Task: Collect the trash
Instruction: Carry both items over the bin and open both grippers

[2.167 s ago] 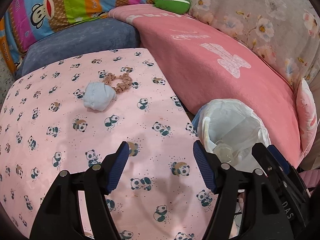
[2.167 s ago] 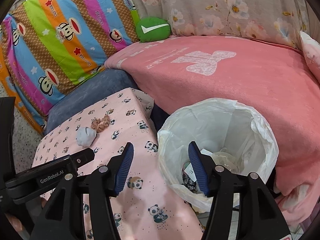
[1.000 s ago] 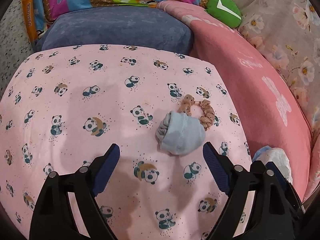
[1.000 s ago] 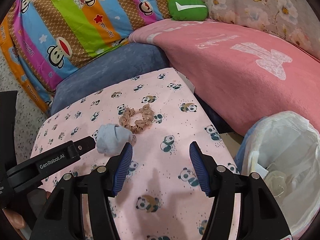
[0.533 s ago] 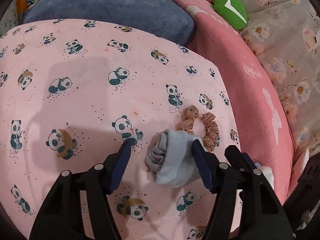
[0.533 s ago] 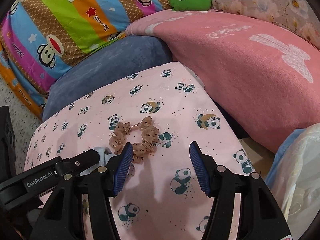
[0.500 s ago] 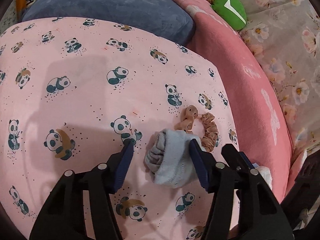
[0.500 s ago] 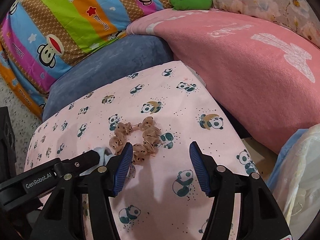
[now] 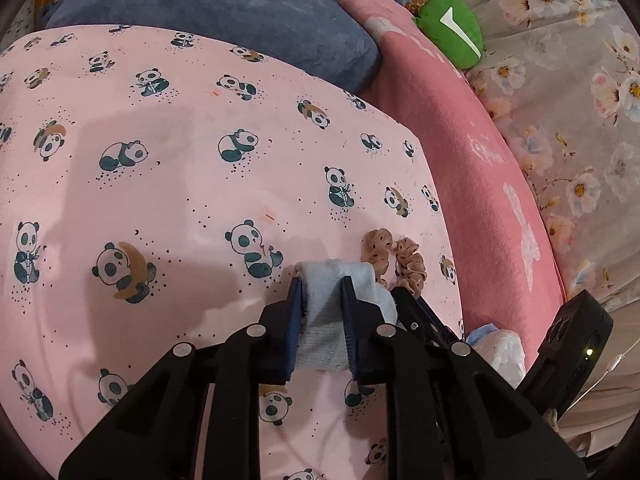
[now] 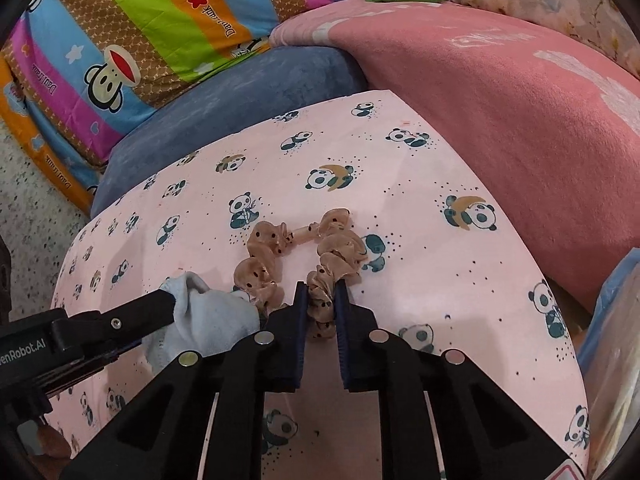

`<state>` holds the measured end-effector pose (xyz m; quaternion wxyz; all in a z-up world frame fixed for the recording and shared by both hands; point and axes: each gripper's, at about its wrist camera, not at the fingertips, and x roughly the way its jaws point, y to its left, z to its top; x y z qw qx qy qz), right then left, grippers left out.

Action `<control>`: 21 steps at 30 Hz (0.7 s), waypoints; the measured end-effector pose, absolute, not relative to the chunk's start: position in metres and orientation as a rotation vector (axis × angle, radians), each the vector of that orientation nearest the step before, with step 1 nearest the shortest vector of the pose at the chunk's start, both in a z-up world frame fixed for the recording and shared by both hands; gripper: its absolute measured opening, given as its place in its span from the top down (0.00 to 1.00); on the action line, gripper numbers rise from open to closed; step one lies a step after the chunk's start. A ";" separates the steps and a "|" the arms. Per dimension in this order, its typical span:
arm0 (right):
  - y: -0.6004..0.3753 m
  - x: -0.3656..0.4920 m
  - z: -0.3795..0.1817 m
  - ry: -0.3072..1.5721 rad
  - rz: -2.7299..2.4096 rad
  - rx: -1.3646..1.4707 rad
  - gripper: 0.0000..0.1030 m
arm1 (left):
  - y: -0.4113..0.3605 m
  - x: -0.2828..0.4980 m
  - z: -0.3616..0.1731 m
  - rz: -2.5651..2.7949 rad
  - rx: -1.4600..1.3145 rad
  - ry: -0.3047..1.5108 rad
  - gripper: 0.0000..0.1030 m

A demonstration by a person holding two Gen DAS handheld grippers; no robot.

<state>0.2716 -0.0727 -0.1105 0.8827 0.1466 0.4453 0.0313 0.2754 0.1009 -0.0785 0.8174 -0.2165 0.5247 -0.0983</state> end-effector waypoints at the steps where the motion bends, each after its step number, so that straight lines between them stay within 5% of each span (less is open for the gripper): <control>1: -0.074 0.267 -0.109 0.926 0.065 0.307 0.89 | 0.100 0.273 -0.077 -0.208 -0.455 1.118 0.83; 21: -0.110 0.088 -0.085 0.915 0.038 0.348 0.89 | 0.062 0.138 -0.052 -0.269 -0.355 1.126 0.84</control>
